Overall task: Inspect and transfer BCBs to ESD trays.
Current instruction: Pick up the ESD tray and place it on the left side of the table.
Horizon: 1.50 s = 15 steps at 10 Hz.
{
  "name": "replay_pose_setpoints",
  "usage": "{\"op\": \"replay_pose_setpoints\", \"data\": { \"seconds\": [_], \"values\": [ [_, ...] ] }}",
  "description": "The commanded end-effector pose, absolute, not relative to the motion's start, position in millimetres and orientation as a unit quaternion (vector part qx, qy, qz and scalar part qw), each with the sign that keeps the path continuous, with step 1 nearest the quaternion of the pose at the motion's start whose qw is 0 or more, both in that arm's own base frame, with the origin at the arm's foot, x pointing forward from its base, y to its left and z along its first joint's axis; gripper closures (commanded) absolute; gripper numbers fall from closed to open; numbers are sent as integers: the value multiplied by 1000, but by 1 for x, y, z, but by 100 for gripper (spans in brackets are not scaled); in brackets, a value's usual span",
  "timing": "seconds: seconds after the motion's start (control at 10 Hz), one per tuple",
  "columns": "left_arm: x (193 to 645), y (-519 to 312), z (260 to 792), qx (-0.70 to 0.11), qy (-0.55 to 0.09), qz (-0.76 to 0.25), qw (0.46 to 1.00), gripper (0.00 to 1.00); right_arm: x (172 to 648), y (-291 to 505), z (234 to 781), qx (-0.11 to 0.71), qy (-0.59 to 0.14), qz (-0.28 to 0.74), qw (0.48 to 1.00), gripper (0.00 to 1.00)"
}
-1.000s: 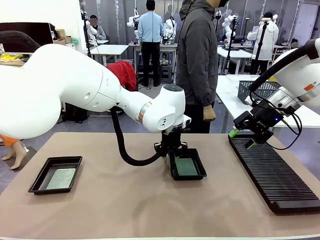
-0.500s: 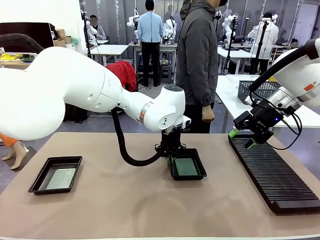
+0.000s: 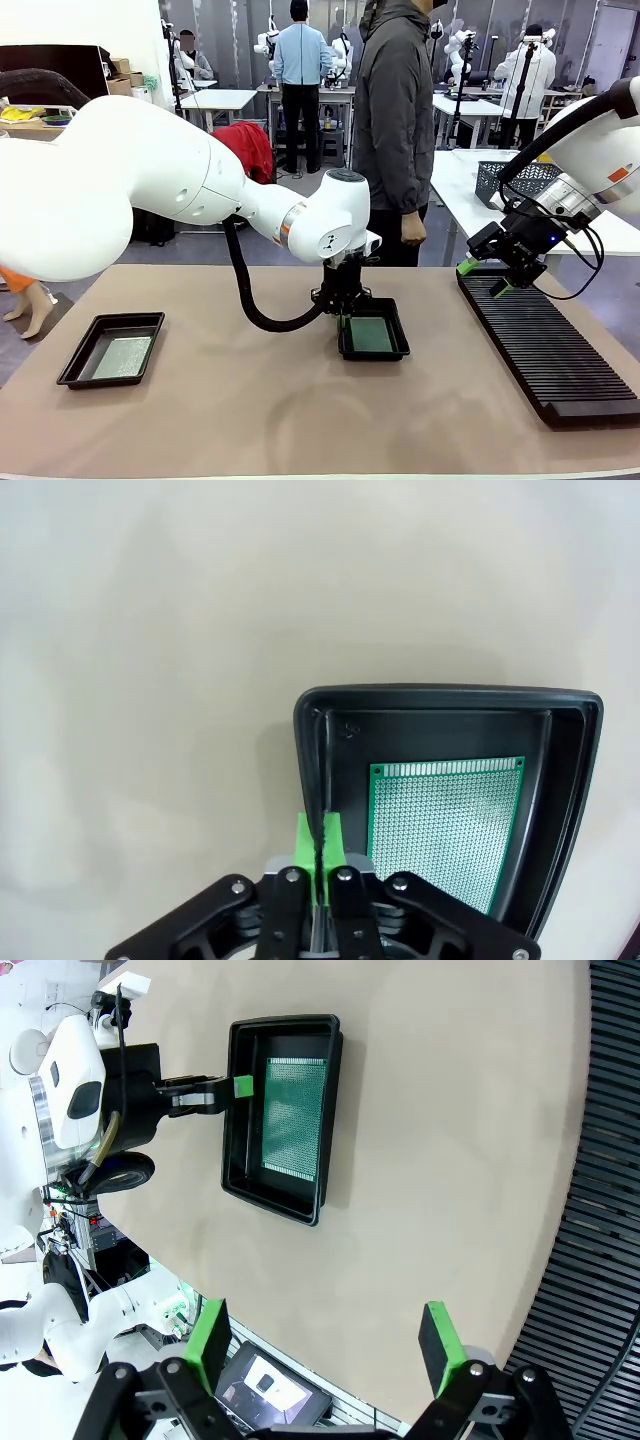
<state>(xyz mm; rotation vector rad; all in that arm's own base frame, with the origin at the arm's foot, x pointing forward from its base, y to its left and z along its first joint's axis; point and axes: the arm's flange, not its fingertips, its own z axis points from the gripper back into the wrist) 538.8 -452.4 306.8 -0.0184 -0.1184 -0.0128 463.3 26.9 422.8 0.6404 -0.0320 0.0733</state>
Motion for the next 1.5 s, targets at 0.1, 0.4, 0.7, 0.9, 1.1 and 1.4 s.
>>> {"op": "replay_pose_setpoints", "data": {
  "seconds": [0.1,0.4,0.7,0.9,1.1,1.4],
  "values": [
    [539,-452,307,-9,-59,-6,998,100,463,29,424,313,-17,23,949,0],
    [539,-452,307,-9,-59,-6,998,100,463,29,424,313,-17,23,949,0],
    [537,-434,317,-37,-44,-4,998,97,463,29,424,313,-17,23,949,0],
    [540,-409,326,-73,-36,3,997,97,463,29,424,313,-17,23,949,0],
    [545,-390,334,-103,-27,2,994,97,463,29,424,313,-17,23,949,0],
    [551,-370,342,-131,-35,-15,991,97,463,29,424,313,-17,23,949,0]
  ]
}}
